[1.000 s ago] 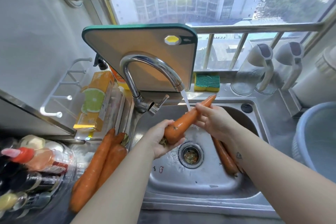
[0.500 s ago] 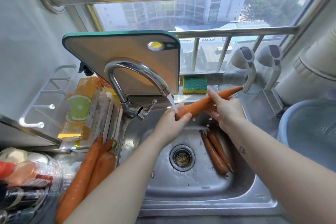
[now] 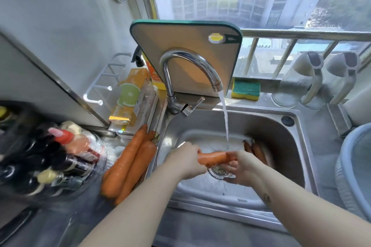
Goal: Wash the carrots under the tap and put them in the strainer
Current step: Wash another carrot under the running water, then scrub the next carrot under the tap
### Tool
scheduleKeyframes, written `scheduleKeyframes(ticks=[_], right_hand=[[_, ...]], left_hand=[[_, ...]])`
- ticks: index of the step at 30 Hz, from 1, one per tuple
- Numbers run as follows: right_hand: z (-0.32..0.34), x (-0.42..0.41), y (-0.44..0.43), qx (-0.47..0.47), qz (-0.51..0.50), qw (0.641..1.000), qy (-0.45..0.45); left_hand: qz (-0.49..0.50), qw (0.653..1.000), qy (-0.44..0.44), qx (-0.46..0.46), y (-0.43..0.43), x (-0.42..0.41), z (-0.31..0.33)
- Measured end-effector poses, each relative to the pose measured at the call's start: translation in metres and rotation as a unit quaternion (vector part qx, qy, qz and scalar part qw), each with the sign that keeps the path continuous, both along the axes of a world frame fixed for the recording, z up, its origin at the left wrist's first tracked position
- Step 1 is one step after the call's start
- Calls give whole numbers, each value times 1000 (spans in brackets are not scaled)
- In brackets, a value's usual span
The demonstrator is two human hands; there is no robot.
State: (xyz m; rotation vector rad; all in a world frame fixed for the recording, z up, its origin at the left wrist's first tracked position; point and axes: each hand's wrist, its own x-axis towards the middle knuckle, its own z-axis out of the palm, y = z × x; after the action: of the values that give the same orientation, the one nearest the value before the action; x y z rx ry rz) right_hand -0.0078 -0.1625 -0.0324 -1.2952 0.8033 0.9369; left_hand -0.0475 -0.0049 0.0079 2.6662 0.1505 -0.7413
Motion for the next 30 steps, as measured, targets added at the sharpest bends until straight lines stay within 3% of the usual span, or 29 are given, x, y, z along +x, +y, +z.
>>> scheduleKeyframes(ticks=[8,14,17,20,26,30], right_hand=[[21,-17,71,98,81,991,-28],[49,-18,140,131,178,963,-152],[60,-19,171,115,225,951,-178],[64,-20,192,87,235,949,-193],[59,-20,212,54,254,937,-232],[50,-16,219,21,257,931,-260]], left_hand=[[98,991,-69,61,63,-53,33],[280,952,-124,-17,115,-107,35],[345,921,-180,-33,131,-124,25],[386,904,-182,-20,143,-134,13],[406,899,-162,-12,152,-136,-3],[393,909,-126,49,157,-126,-8]])
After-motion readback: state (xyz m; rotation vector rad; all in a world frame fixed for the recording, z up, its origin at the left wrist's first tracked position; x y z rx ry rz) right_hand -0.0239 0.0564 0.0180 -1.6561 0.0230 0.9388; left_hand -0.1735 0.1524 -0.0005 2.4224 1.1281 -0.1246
